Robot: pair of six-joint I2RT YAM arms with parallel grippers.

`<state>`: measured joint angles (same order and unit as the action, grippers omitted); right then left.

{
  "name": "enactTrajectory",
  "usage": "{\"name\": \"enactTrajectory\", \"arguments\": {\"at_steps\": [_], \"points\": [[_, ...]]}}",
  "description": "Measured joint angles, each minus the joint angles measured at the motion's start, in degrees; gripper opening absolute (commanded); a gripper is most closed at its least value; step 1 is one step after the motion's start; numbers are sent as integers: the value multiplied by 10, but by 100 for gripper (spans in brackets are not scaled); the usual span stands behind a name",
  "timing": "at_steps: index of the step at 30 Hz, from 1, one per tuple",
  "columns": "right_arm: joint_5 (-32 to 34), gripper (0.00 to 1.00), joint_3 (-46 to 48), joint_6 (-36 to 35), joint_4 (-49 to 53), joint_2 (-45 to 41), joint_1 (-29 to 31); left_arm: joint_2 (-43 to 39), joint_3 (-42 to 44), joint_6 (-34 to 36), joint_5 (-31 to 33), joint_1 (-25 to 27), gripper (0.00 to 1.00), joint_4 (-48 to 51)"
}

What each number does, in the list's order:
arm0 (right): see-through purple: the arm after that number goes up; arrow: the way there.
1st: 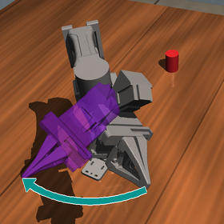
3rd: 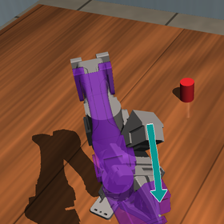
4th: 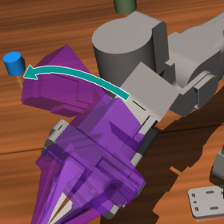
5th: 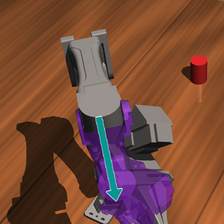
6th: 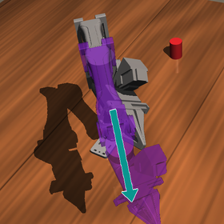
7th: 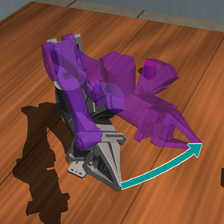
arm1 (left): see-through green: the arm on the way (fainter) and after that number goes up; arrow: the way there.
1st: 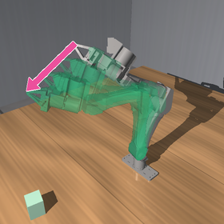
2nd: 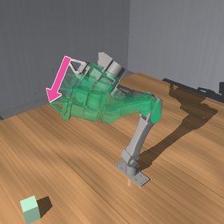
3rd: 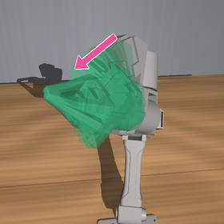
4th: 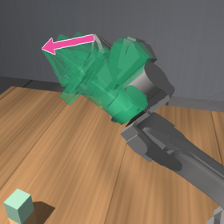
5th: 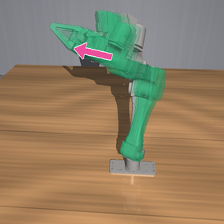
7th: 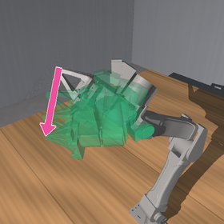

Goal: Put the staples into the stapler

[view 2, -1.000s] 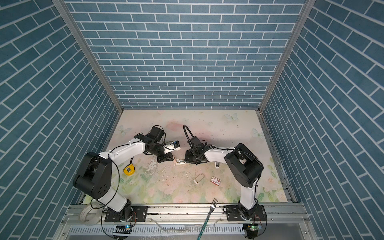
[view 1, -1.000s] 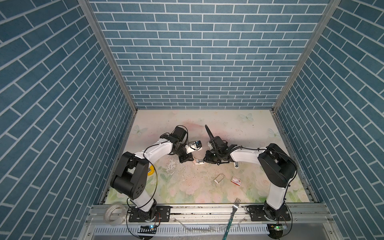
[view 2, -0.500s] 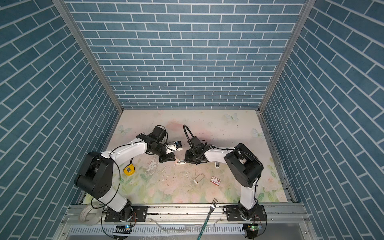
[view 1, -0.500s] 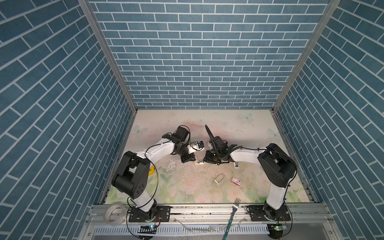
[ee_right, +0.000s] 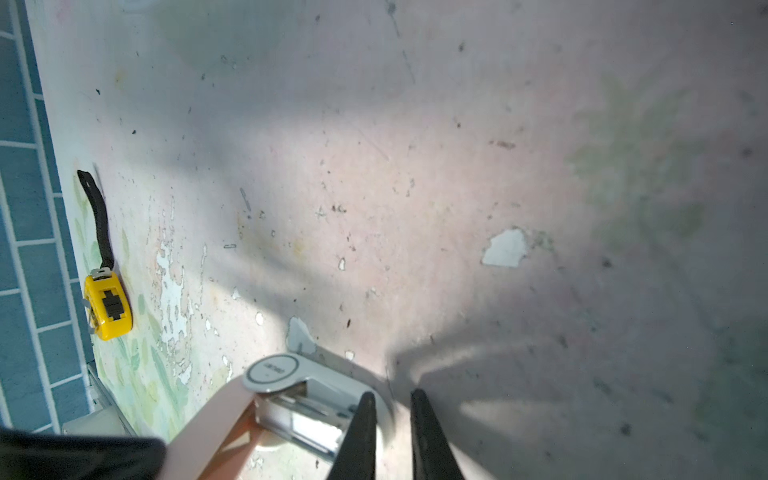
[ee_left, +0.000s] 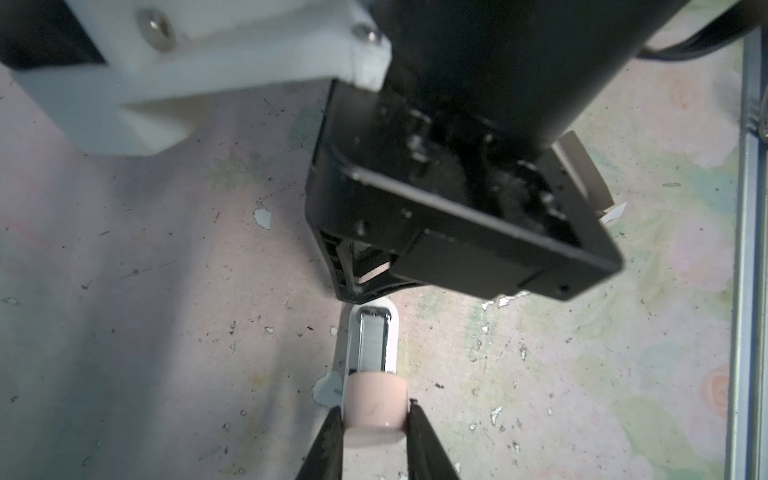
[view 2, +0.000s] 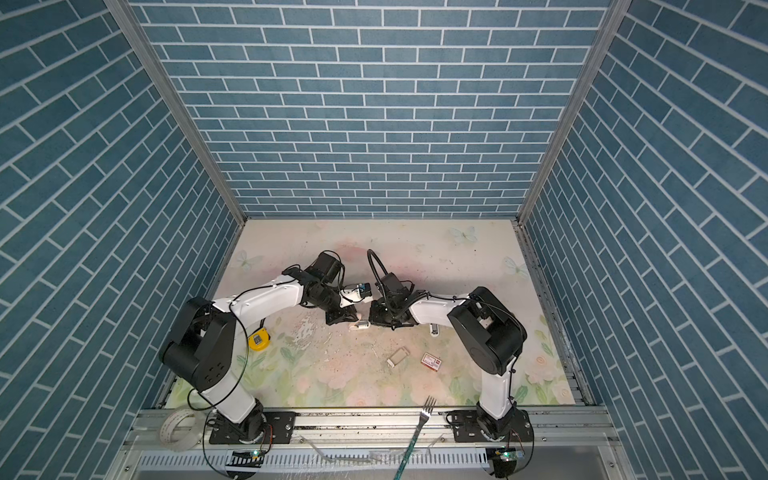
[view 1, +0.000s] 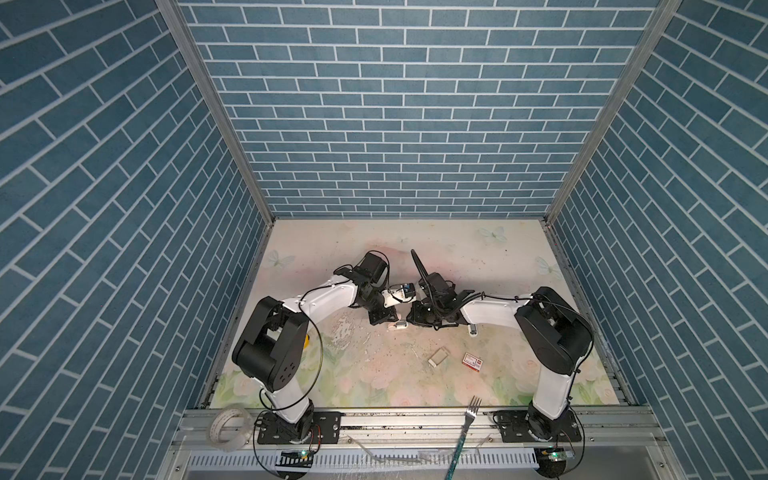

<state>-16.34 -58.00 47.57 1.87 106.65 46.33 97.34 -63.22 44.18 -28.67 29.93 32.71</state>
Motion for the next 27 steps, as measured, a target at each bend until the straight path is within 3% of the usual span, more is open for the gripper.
{"name": "enactTrajectory", "arguments": {"at_steps": [20, 27], "points": [[12, 18, 32, 2, -34, -17, 0, 26, -7, 0, 47, 18, 28, 27], [33, 18, 57, 2, -16, -47, -1, 28, -11, 0, 61, 24, 25, 30]]}}
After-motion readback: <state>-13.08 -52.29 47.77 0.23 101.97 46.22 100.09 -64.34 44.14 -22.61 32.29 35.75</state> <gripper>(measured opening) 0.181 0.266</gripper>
